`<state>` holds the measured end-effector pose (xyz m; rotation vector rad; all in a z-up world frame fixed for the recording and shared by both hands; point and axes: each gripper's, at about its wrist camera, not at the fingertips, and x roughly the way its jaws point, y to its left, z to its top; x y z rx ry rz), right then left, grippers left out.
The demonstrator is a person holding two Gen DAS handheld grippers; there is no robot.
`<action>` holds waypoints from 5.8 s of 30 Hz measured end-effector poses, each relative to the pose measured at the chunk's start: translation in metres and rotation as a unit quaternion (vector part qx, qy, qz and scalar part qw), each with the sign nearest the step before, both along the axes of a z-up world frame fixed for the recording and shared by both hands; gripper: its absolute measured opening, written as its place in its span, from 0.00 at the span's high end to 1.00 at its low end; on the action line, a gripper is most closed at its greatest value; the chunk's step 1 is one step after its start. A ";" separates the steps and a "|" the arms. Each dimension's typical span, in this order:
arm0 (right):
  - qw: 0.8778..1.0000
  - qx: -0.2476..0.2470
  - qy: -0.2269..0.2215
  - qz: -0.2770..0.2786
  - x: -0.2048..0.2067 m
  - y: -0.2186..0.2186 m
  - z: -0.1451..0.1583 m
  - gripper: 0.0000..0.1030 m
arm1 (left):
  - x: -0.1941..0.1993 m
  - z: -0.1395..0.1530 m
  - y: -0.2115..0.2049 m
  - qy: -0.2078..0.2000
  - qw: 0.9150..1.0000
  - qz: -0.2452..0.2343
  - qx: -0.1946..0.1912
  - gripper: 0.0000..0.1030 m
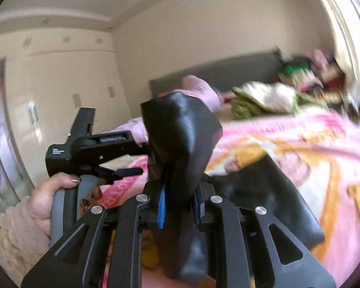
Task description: Fold large clothes
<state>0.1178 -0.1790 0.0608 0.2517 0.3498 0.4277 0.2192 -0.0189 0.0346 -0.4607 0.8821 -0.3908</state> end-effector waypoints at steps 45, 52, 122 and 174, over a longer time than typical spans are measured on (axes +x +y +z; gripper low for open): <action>0.972 -0.118 0.183 0.090 0.156 -0.070 0.044 0.88 | -0.029 -0.010 -0.034 -0.014 0.993 -0.009 0.114 0.20; 0.955 -0.108 0.264 0.075 0.178 -0.102 -0.044 0.85 | -0.024 -0.039 -0.049 0.013 0.993 -0.022 0.116 0.20; 0.907 0.075 0.392 0.132 0.139 -0.104 -0.112 0.45 | 0.024 -0.057 0.005 0.094 0.992 -0.065 0.058 0.10; 0.955 -0.132 0.266 -0.029 0.181 -0.053 -0.072 0.49 | -0.016 -0.039 -0.018 0.003 0.981 -0.034 0.191 0.10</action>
